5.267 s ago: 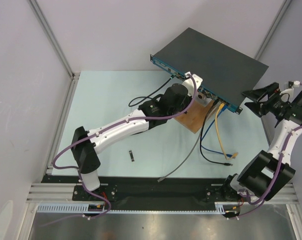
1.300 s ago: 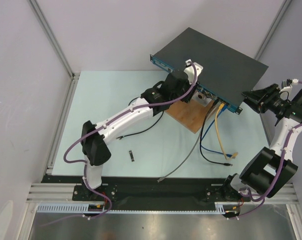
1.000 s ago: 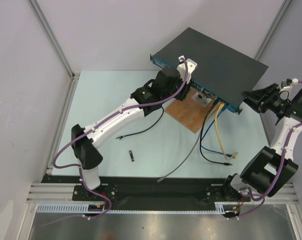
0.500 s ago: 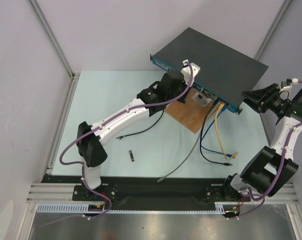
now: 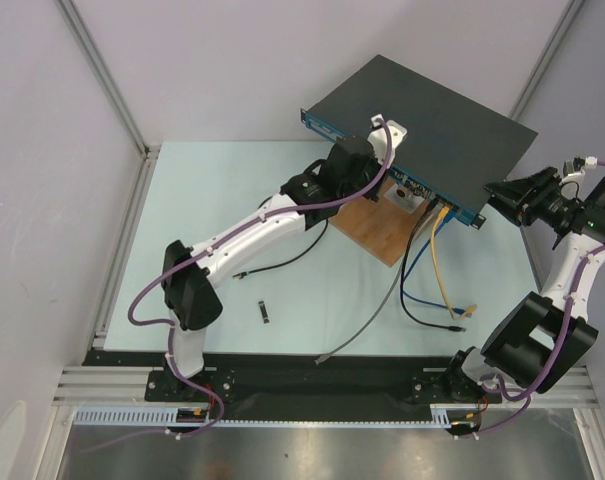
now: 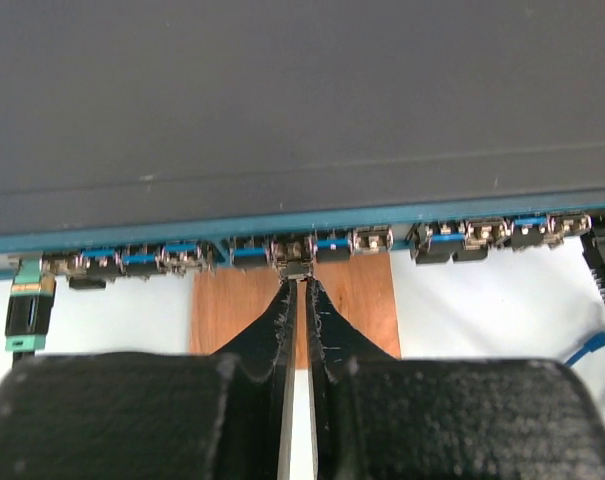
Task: Insert the plug into the switch port
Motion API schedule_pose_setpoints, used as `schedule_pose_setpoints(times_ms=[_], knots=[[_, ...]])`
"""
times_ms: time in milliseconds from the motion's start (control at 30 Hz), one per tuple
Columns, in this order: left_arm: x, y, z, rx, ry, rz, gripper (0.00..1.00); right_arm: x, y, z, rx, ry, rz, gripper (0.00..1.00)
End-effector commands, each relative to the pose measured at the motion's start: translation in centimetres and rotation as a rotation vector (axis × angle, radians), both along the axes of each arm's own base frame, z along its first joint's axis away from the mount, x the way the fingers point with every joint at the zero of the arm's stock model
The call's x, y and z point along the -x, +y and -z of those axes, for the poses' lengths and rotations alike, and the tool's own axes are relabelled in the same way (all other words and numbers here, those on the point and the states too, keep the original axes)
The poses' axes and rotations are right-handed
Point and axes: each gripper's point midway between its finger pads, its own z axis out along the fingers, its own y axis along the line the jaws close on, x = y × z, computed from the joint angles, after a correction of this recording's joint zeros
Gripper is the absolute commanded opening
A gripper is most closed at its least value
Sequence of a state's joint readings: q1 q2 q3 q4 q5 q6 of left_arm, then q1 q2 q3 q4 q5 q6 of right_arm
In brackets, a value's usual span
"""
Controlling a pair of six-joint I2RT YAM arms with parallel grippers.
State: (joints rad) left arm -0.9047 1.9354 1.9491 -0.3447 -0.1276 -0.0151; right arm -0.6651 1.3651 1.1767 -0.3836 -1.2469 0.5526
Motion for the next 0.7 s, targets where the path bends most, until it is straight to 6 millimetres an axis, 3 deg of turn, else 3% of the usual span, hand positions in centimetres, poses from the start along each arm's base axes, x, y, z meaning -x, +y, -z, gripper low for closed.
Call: schedule_pose_setpoints(times_ms=[0, 200, 667], knots=[[-1.1, -0.7, -3.1, 0.072, -0.069, -0.006, 0.09, -0.8, 0.8, 1.0, 0.074, -0.031, -0.039, 0.0], [-2.5, -0.9, -3.1, 0.075, -0.092, -0.057, 0.1, -0.8, 0.8, 1.1, 0.074, -0.03, -0.039, 0.0], [-4.6, -0.3, -5.9, 0.163, -0.213, -0.16, 0.07, -1.3, 0.4, 1.6, 0.068, -0.01, -0.027, 0.0]])
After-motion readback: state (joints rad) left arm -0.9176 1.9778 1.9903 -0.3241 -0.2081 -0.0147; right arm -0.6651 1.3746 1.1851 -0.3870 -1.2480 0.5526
